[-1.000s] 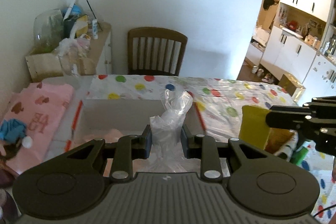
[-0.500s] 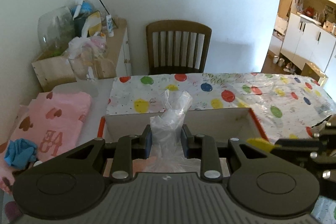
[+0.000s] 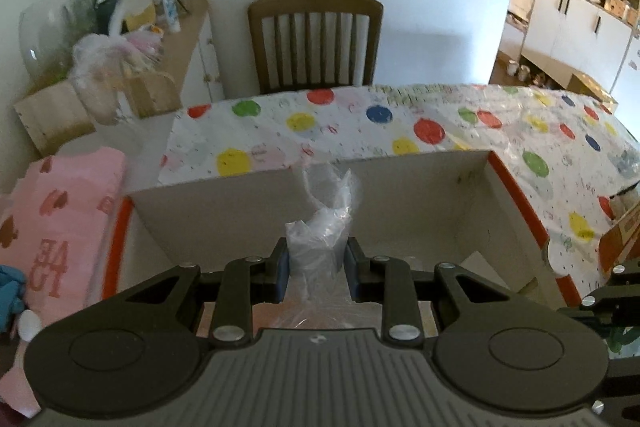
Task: Organize soft objects
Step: 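Carry the plastic bag with the left tool while the right tool carries the yellow cloth to the box, then open the left tool releasing the bag into the box while the right tool releases the yellow cloth, then move both open tools away from the box toward the remaining table items, then grasp the Christmas gift bag handle with the left tool while the right tool grasps bubble wrap, then carry the gift bag with the left tool while the right tool carries bubble wrap over the box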
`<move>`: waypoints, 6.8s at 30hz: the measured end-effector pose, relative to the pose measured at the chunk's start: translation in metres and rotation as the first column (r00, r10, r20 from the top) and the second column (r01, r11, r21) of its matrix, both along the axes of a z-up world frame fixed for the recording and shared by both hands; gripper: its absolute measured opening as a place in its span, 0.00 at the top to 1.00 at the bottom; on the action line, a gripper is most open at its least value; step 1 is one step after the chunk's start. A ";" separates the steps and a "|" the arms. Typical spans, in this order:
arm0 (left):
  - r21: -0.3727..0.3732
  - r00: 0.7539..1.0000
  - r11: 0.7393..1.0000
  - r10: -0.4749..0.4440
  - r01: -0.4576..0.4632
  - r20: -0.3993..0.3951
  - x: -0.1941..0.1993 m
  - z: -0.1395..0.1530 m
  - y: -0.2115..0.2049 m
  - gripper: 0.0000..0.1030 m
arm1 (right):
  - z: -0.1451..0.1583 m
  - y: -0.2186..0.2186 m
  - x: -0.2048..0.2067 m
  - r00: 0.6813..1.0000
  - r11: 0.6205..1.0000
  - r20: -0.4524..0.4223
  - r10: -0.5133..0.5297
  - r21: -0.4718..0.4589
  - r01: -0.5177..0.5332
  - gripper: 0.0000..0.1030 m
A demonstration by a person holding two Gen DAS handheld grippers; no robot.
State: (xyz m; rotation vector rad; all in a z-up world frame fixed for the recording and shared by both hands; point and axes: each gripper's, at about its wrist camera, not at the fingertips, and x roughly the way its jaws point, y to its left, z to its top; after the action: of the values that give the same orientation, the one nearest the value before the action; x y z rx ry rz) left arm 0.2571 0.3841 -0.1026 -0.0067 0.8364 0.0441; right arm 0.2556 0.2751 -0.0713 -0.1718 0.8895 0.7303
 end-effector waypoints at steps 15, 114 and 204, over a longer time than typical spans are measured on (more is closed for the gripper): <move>-0.018 0.979 0.998 -0.062 0.060 -0.193 0.018 -0.035 -0.013 0.73 | -0.017 0.001 0.007 0.999 0.996 -0.009 -0.041 -0.084 0.040 0.86; -0.151 0.970 0.978 -0.112 0.146 0.217 -0.115 0.052 -0.306 0.00 | 0.068 -0.406 -0.068 0.933 0.958 0.216 -0.286 0.092 0.273 0.00; -0.262 0.936 0.957 -0.025 0.125 0.352 -0.128 0.107 -0.295 0.91 | 0.100 -0.434 -0.072 0.912 0.964 0.313 -0.264 0.123 0.237 0.97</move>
State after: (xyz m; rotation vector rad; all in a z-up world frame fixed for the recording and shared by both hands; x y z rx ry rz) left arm 0.1289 0.0896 0.0044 -0.2447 0.4830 -0.1468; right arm 0.1841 -0.1592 0.0291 -0.0980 0.5485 0.4781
